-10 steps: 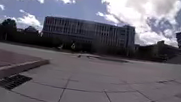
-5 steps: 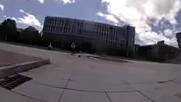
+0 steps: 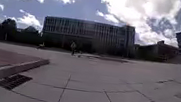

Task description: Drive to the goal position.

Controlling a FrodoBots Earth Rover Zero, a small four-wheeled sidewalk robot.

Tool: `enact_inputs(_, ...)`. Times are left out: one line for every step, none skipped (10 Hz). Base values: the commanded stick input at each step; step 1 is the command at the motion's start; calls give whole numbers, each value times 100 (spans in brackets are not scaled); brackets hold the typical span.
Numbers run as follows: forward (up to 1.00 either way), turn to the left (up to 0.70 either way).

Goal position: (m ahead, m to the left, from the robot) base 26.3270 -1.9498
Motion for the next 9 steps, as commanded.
enact_inputs(6,0)
enact_inputs(6,0)
enact_inputs(6,0)
enact_inputs(6,0)
enact_inputs(6,0)
enact_inputs(5,0)
enact_inputs(6,0)
enact_inputs(5,0)
enact_inputs(5,0)
